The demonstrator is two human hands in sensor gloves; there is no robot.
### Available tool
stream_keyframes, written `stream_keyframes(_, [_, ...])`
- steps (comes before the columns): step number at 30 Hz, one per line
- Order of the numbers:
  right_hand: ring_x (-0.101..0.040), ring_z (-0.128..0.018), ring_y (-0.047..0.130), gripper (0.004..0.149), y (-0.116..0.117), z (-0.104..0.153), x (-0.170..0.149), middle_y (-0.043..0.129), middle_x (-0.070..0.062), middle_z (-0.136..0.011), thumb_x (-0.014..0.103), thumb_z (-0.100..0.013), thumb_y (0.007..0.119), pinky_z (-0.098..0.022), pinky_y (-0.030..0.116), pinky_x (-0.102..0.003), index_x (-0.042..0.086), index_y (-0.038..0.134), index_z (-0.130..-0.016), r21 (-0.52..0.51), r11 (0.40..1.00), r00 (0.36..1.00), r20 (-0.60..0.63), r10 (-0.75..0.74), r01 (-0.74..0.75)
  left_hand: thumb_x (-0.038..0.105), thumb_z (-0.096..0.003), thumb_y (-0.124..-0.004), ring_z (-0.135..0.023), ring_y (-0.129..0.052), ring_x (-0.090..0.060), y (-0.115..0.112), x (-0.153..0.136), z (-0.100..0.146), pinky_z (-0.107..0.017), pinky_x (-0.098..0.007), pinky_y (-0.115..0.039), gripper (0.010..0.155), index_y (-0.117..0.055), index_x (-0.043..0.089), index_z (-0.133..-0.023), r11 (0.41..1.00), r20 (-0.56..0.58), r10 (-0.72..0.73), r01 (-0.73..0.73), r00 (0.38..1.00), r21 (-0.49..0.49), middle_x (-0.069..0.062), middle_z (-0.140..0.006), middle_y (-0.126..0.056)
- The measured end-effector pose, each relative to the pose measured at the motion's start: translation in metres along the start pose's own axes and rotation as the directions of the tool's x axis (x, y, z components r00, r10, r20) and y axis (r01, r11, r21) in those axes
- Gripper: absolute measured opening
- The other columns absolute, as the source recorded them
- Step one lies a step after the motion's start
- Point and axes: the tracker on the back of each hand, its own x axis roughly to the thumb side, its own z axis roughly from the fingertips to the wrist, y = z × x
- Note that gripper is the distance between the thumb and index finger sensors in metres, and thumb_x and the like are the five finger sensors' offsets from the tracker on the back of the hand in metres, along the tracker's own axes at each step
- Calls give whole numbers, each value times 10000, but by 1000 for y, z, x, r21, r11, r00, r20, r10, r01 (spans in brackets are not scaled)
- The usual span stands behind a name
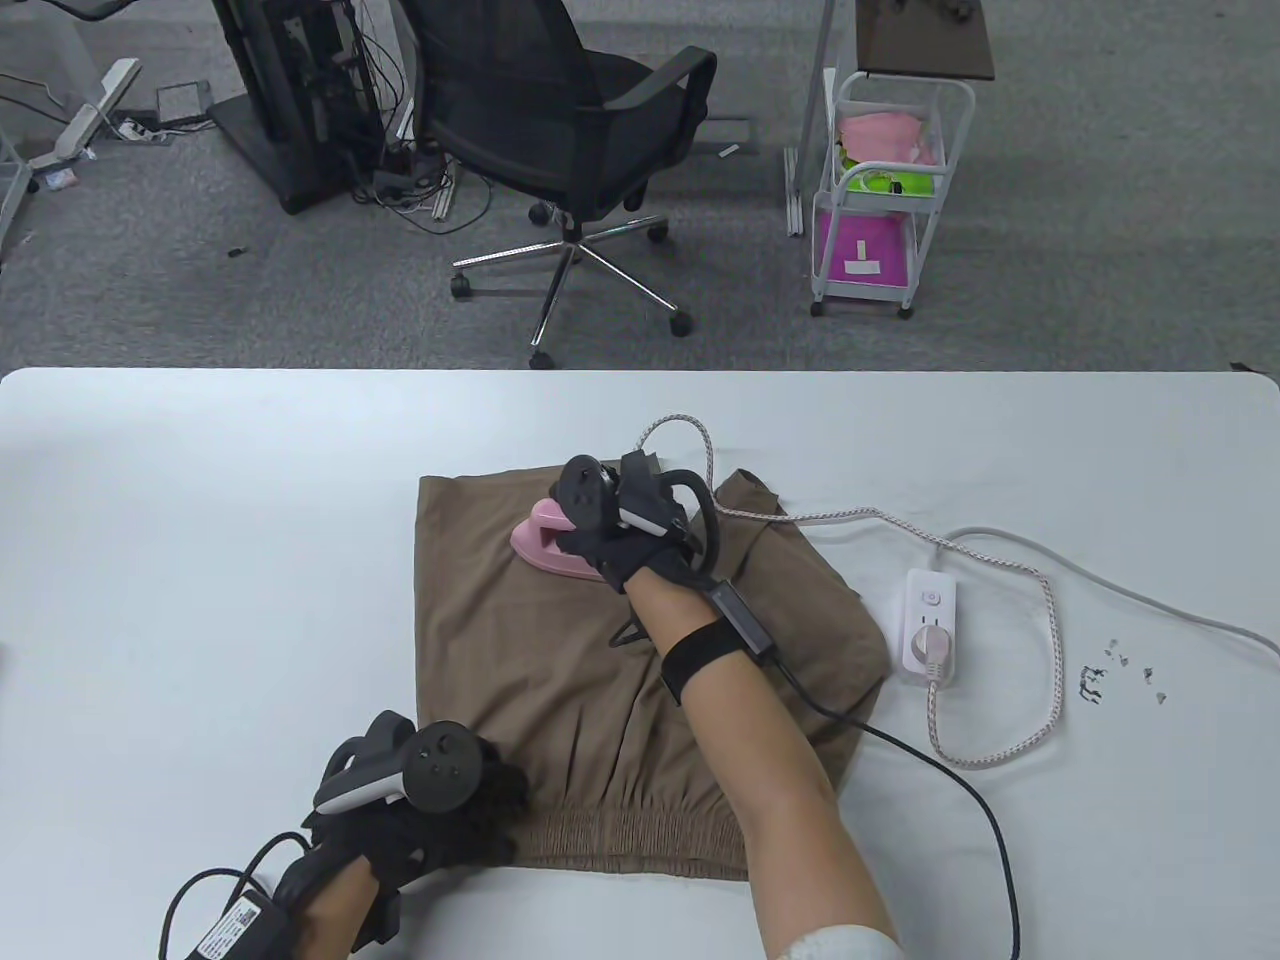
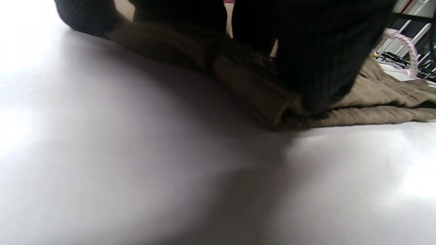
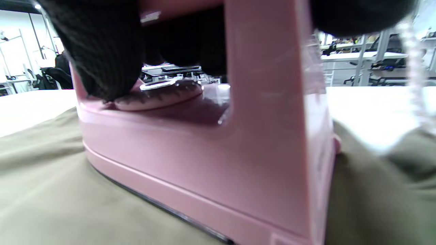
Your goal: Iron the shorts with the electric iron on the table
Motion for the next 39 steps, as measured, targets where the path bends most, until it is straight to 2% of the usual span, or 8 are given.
stream_keyframes(10, [-175, -547, 951, 572, 10, -21, 70, 844, 89, -806, 522, -485, 922, -344, 810, -520, 404, 709, -1003, 35, 999, 994, 110, -8, 4, 572, -426, -881, -905, -626, -215, 0, 1, 1, -727, -604, -536, 692, -588, 424, -1035, 1000, -5, -10, 10, 1000, -7, 45, -1085, -550])
stream_keyframes(17, [-168, -532, 957, 568, 12, -23, 88, 852, 90, -795, 526, -483, 922, -331, 815, -515, 405, 715, -998, 36, 999, 991, 134, -8, 3, 572, -426, -880, -907, -626, -213, 0, 2, 1, -728, -603, -538, 690, -589, 425, -1035, 1000, -7, -12, 12, 1000, -7, 45, -1085, -551])
stream_keyframes(23, [-162, -517, 965, 561, 9, -12, 68, 863, 91, -780, 527, -477, 926, -319, 822, -511, 406, 728, -988, 22, 1000, 994, 110, 9, -12, 570, -427, -880, -908, -627, -216, 0, 2, 1, -727, -605, -540, 693, -587, 423, -1037, 1000, -9, -15, 15, 1000, -10, 46, -1086, -550])
stream_keyframes(34, [-165, -518, 966, 558, 0, 23, -7, 866, 89, -777, 524, -475, 929, -321, 823, -513, 404, 734, -984, 28, 1000, 1000, -16, -9, 10, 569, -428, -879, -911, -630, -216, 0, 3, 1, -727, -607, -545, 689, -588, 425, -1036, 1000, -13, -20, 20, 1000, -10, 46, -1087, -552])
stream_keyframes(39, [-166, -520, 965, 558, -3, 35, -27, 866, 90, -777, 525, -475, 929, -322, 823, -514, 404, 734, -984, 23, 1000, 999, -48, -2, 3, 568, -429, -880, -910, -633, -220, 0, 3, 1, -727, -610, -545, 690, -590, 419, -1038, 1000, -12, -24, 23, 1000, -10, 30, -1088, -556])
